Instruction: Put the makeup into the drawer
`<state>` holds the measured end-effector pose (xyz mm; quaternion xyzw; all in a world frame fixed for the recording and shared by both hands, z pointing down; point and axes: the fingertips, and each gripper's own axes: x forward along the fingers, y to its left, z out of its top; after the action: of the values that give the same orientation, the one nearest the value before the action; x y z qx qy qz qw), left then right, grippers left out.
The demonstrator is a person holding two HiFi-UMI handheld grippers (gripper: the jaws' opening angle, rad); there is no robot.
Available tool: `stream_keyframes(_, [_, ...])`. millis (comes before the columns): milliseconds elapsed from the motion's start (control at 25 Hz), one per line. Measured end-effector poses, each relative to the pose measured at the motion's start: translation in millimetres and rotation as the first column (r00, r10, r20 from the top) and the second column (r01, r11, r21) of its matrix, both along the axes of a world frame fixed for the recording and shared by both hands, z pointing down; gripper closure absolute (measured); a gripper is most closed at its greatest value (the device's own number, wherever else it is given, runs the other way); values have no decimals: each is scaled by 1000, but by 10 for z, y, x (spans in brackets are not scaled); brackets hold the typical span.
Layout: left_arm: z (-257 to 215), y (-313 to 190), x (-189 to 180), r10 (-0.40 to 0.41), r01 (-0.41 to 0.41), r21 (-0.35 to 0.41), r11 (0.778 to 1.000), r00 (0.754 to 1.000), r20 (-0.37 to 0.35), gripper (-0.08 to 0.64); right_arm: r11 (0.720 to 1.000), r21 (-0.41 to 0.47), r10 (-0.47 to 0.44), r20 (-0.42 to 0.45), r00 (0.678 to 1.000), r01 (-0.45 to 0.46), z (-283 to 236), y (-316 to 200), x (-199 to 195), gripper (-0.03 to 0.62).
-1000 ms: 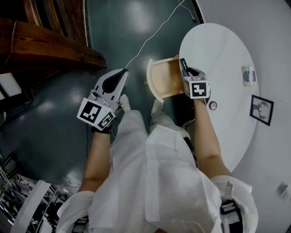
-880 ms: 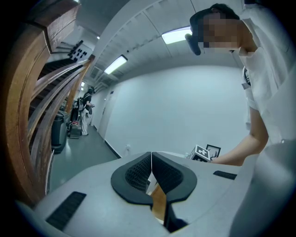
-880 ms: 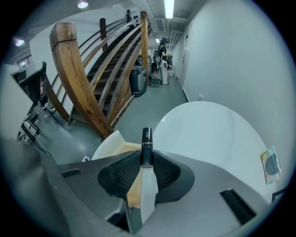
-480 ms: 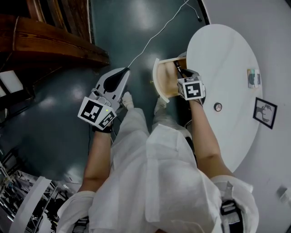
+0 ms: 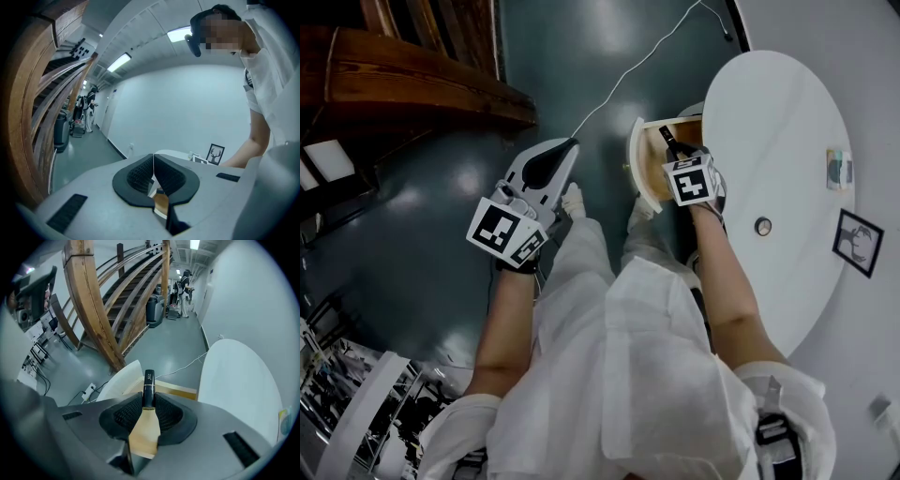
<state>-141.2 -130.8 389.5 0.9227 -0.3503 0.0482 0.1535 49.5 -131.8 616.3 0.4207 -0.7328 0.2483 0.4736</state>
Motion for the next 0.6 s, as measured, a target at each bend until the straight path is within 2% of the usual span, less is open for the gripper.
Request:
stream_keyframes(120, [76, -24, 26, 8, -8, -13, 1000, 1000, -1, 543, 999, 16, 36, 51, 998, -37, -30, -129, -105, 509])
stream_keyframes(280, [141, -53, 120, 21, -22, -23, 1000, 1000, -7, 541, 995, -9, 99, 120, 988, -99, 29, -109, -204, 509])
stream_keyframes(600, [228, -112, 290, 53, -54, -31, 998, 998, -13, 541, 983, -111, 162, 115, 980, -149, 546, 98, -123, 509])
